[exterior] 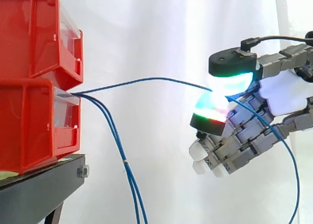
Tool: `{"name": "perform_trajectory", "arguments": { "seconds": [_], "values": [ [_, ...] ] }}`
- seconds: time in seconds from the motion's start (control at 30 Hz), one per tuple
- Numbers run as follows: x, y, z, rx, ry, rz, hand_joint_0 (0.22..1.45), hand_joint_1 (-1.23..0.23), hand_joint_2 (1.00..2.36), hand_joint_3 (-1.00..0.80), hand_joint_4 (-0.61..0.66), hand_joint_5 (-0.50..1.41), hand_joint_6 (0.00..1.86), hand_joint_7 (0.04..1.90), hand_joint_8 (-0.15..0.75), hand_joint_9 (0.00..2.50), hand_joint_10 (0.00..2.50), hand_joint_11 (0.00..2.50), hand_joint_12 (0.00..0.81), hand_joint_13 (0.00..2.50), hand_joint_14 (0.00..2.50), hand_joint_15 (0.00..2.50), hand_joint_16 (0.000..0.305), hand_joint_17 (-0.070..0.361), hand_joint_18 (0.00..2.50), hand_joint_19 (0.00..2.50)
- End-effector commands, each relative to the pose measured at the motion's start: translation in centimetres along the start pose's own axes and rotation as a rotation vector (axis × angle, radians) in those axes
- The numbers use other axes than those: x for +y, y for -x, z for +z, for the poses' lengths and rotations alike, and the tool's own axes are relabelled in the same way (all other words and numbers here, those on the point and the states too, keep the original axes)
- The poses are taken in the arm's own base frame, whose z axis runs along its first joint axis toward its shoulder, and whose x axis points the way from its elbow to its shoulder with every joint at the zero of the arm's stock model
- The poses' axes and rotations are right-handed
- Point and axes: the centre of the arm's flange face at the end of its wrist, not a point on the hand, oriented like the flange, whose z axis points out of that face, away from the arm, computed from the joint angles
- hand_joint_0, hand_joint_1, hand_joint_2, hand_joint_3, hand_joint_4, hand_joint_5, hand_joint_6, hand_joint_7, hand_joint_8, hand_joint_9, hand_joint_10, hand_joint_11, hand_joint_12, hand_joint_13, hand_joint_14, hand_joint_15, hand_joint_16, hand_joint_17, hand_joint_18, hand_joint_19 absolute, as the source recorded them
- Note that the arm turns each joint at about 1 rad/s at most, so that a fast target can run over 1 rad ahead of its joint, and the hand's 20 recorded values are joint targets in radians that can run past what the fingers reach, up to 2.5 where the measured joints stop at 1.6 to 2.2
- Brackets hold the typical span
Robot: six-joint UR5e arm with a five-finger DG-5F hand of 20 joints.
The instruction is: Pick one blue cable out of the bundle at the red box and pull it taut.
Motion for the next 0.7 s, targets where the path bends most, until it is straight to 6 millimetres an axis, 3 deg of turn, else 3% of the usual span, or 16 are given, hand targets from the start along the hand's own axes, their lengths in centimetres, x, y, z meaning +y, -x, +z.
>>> {"name": "perform_trajectory", "arguments": {
  "seconds": [0.0,0.67],
  "values": [
    [-0.07,0.05,0.03,-0.001,-0.001,0.0,0.64,-0.77,1.01,0.0,0.09,-0.17,0.92,1.02,0.321,0.47,0.0,0.19,0.375,0.31,0.0,0.12,0.064,0.144,0.21,0.05],
    [0.01,0.18,-0.02,-0.002,0.0,0.001,0.64,-0.76,1.01,0.0,0.07,-0.17,0.93,1.01,0.324,0.47,0.0,0.19,0.376,0.31,0.0,0.11,0.064,0.145,0.21,0.05]
  ]
}}
